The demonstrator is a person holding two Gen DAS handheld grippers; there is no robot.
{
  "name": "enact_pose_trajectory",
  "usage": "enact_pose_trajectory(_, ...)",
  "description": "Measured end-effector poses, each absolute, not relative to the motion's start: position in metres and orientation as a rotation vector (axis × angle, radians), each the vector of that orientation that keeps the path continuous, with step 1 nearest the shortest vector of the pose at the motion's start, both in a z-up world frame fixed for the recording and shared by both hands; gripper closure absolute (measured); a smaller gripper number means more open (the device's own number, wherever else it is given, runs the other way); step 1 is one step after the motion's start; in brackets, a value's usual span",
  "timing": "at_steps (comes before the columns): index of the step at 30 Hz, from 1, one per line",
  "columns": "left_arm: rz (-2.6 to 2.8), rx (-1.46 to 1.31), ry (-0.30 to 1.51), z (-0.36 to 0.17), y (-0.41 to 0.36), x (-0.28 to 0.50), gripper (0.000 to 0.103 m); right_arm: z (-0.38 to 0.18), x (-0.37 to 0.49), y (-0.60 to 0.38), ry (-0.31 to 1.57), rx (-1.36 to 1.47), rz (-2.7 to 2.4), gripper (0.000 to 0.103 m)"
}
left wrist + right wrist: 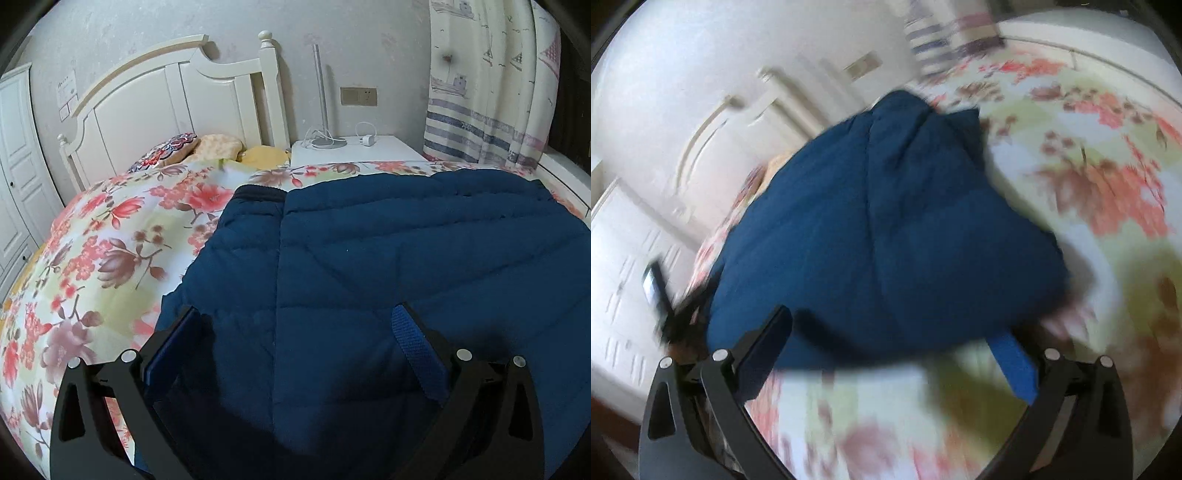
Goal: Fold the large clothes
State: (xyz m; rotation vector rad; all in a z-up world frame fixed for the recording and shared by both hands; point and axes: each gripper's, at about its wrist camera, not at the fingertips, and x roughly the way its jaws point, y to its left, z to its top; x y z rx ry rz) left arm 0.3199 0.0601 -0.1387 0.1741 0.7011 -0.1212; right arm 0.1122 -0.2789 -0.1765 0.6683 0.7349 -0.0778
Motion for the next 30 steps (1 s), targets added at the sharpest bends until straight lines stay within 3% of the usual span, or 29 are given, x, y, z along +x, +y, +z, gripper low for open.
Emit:
enact_pose_trajectory(4, -0.111, 0.197, 0.699, -0.141, 0.056, 0.321, 0.004, -0.18, 0.141, -0.286, 0.597, 0.776, -0.165, 0.002)
enact_pose_trajectory(5, -0.114, 0.193, 0.702, -0.141, 0.057, 0.322, 0.004, -0.181, 0.146, -0.287, 0.566, 0.789, -0.177, 0.006)
enact_pose_trajectory(6, -0.116, 0.185, 0.706, -0.141, 0.058, 0.322, 0.004, -0.182, 0.151, -0.287, 0.545, 0.793, -0.173, 0.031)
enact_pose_trajectory(8, -0.107, 0.169, 0.708, -0.141, 0.061, 0.323, 0.004, -0.19, 0.15, -0.296, 0.477, 0.884, -0.113, 0.061)
enact_pose_trajectory(9, -0.106, 0.164, 0.709, -0.141, 0.061, 0.323, 0.004, -0.192, 0.15, -0.303, 0.458, 0.907, -0.095, 0.069)
enact_pose_trajectory(11, -0.101, 0.174, 0.708, -0.141, 0.06, 0.322, 0.004, -0.189, 0.143, -0.305, 0.41, 0.906, -0.049, 0.075)
enact_pose_trajectory(16, -0.074, 0.209, 0.682, -0.124, 0.045, 0.305, 0.005, -0.176, 0.119, -0.31, 0.35, 0.92, 0.003, 0.079)
enact_pose_trajectory(20, -0.2, 0.298, 0.587, -0.095, -0.014, 0.258, 0.005, -0.163, 0.095, -0.319, 0.297, 0.907, 0.004, 0.079)
enact_pose_trajectory(25, -0.335, 0.449, 0.608, -0.128, -0.088, 0.216, 0.005, -0.136, 0.068, -0.33, 0.246, 0.831, -0.039, 0.079)
enact_pose_trajectory(30, -0.406, 0.43, 0.642, -0.134, -0.095, 0.2, 0.005, -0.104, 0.055, -0.316, 0.226, 0.702, -0.108, 0.079)
